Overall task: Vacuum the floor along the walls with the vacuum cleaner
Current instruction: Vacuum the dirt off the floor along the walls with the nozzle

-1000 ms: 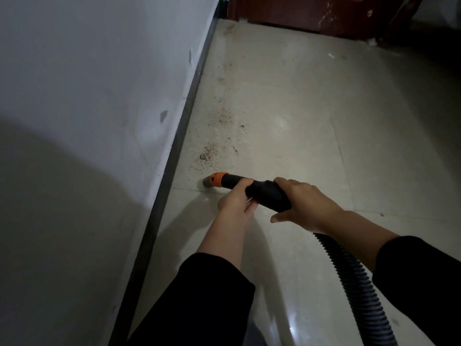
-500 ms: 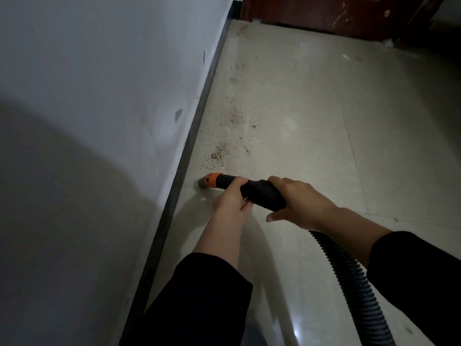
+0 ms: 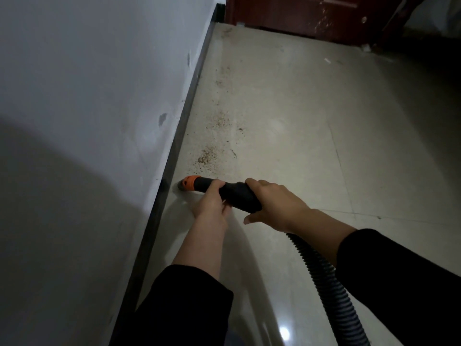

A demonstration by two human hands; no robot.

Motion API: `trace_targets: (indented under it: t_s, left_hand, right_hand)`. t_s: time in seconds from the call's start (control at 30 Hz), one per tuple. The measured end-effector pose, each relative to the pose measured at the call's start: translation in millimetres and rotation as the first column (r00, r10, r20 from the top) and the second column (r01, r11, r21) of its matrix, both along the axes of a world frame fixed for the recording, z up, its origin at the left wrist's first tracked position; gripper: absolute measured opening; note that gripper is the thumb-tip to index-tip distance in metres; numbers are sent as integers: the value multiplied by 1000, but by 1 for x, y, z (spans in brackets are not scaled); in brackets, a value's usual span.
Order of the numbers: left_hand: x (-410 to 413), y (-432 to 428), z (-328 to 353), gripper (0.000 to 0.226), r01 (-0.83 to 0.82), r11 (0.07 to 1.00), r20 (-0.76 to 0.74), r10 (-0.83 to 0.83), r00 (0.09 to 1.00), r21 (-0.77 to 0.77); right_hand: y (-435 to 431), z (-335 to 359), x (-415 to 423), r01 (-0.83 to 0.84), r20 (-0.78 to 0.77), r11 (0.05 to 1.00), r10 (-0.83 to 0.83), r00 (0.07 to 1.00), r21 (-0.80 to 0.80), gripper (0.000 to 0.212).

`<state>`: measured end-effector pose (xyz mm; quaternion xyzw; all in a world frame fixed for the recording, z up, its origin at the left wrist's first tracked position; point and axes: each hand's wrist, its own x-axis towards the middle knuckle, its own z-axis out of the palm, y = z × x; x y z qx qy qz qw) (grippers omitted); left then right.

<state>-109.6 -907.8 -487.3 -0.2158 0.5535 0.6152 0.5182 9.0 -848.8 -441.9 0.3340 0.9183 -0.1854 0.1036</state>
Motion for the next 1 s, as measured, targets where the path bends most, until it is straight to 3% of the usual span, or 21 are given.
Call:
trace_targets:
  t_s: [1.0]
  left_hand:
    - [75, 47, 2, 44, 262, 960, 39, -267, 963, 96]
  right_hand:
    - [24, 10, 87, 205, 67, 971, -214, 975, 121, 64]
